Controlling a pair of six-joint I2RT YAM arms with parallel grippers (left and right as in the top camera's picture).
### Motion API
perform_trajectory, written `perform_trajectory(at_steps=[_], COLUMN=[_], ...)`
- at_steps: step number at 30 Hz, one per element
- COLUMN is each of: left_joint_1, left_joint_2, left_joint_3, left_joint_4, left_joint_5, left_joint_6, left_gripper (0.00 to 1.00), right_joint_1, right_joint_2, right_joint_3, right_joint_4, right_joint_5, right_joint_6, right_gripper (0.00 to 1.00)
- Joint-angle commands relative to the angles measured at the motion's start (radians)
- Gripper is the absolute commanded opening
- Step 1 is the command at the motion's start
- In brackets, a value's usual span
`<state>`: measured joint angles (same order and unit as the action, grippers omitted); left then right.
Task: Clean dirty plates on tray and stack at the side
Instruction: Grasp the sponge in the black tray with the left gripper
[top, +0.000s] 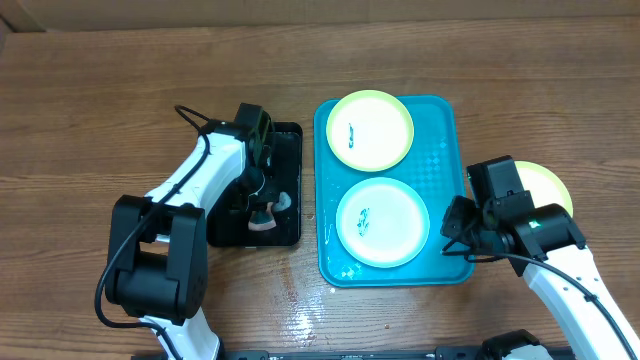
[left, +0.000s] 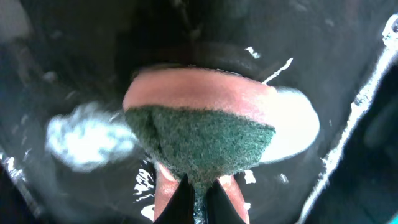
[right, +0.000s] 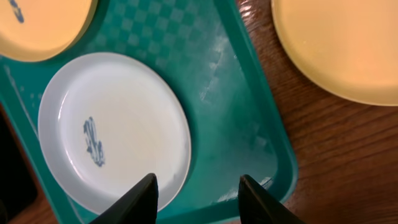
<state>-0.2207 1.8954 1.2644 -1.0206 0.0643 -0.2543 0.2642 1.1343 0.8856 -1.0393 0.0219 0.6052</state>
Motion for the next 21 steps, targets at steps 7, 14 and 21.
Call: perform_trajectory(at_steps=[7, 14, 21], left_joint_1=[-0.014, -0.053, -0.142], left_joint_2=[-0.175, -0.323, -0.346], left_joint_3=[0.168, 0.175, 0.175], left_joint_4=[-0.138, -0.151, -0.153], left_joint_5=[0.003, 0.002, -0.023], left_joint_6=[0.041, 0.042, 0.04], left_gripper=[0.04, 0.04, 0.04], right_joint_1=[-0.084, -0.091, -0.091], right_joint_2=[-0.006, 0.036, 0.203], right_joint_3=[0.017, 0.015, -0.01], right_joint_4=[-0.041, -0.044, 0.083], right_joint_5=[0.044, -0.085, -0.251], right_joint_6=[0.044, -0.133, -0.277], right_gripper=[0.53, 0.59, 0.57])
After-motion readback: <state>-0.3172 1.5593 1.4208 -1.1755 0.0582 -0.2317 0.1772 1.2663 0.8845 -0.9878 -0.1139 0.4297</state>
